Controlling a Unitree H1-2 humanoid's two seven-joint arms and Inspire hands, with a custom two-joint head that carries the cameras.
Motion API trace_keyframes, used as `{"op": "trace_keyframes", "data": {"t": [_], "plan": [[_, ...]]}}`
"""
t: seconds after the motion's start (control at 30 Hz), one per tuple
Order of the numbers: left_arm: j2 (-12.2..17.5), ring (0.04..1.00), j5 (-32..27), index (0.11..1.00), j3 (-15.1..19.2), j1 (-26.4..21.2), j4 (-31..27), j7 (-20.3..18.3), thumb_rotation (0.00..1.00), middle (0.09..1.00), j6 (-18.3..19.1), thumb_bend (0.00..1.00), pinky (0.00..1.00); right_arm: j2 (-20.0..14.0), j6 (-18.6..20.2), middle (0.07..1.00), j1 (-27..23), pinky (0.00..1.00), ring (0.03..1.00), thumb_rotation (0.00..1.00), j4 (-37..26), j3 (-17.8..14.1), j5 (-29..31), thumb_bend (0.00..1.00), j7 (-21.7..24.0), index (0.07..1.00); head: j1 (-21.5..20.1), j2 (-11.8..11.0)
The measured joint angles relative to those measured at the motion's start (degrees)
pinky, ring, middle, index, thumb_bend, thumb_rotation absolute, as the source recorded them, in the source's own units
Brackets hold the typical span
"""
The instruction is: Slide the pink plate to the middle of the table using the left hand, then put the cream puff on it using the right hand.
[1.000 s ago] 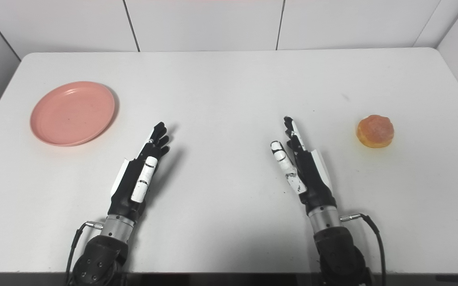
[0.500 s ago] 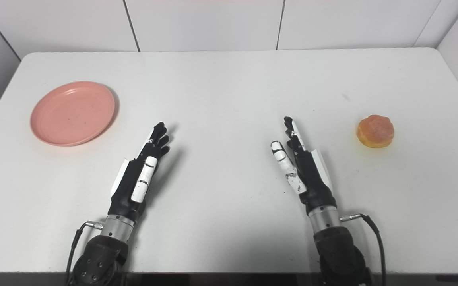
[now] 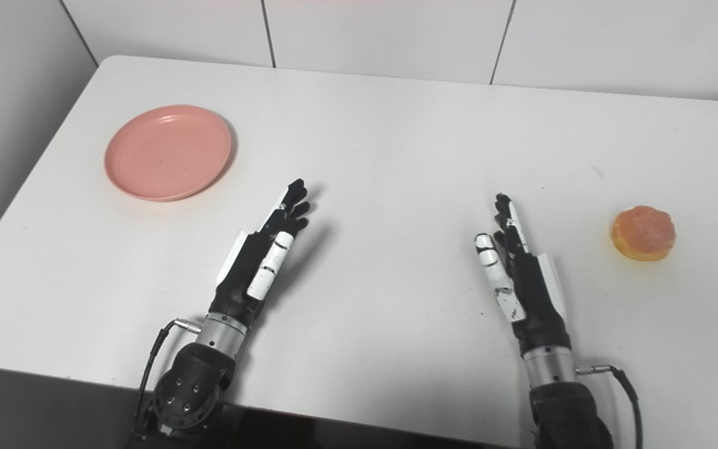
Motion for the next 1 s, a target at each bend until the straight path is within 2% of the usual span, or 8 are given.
{"op": "trace_keyframes", "data": {"t": [0.03, 0.1, 0.2, 0.27, 0.33, 0.63, 0.93, 1.0], "plan": [[-0.28, 0.961, 0.2, 0.983, -0.18, -0.33, 0.54, 0.25, 1.0, 0.984, -0.26, 0.51, 0.92, -0.36, -1.16, 1.0, 0.0, 0.99, 0.999, 1.0, 0.89, -0.03, 0.26, 0.24, 0.05, 1.0, 1.76, -1.32], [-0.8, 0.963, 0.75, 0.983, -0.48, -0.92, 1.46, 0.59, 1.0, 0.985, -0.91, 0.52, 0.92, -0.92, -3.32, 1.0, -0.04, 0.99, 0.999, 1.0, 2.13, -0.07, 0.58, 0.23, 0.07, 1.0, 1.78, -1.33], [-1.53, 0.971, 1.3, 0.988, -0.59, -1.39, 2.18, 0.92, 1.0, 0.992, -1.66, 0.51, 0.93, -1.3, -4.37, 1.0, -0.26, 1.0, 1.0, 1.0, 2.58, -0.16, 0.67, 0.2, 0.07, 1.0, 5.11, -4.14], [-1.89, 0.975, 1.88, 0.992, -0.62, -1.75, 2.81, 0.99, 1.0, 0.996, -1.71, 0.49, 0.94, -1.65, -5.01, 1.0, -0.68, 1.0, 1.0, 1.0, 3.3, -0.35, 0.9, 0.2, 0.08, 1.0, 5.21, -4.23], [-2.25, 0.978, 2.25, 0.995, -0.62, -2.22, 3.53, 1.0, 1.0, 0.999, -1.75, 0.48, 0.94, -1.93, -5.26, 1.0, -1.1, 1.0, 1.0, 1.0, 4.06, -0.62, 1.12, 0.18, 0.1, 1.0, 6.61, -5.64], [-4.55, 0.98, 2.51, 1.0, -1.91, -4.22, 5.95, 1.89, 1.0, 1.0, -3.08, 0.46, 0.93, -2.02, -5.49, 1.0, -1.69, 1.0, 1.0, 1.0, 4.41, -0.64, 2.04, 0.13, 0.28, 1.0, 8.11, -6.26], [-4.59, 0.982, 2.47, 1.0, -2.05, -4.23, 6.0, 2.19, 1.0, 1.0, -3.88, 0.47, 0.94, -2.11, -5.4, 1.0, -1.58, 1.0, 1.0, 1.0, 4.17, -0.78, 2.97, 0.08, 0.73, 1.0, 8.37, -5.64], [-4.59, 0.982, 2.46, 1.0, -2.04, -4.24, 6.0, 2.18, 1.0, 1.0, -3.9, 0.47, 0.94, -2.11, -5.4, 1.0, -1.53, 1.0, 1.0, 1.0, 4.11, -0.77, 2.96, 0.09, 0.73, 1.0, 8.28, -5.55]]}}
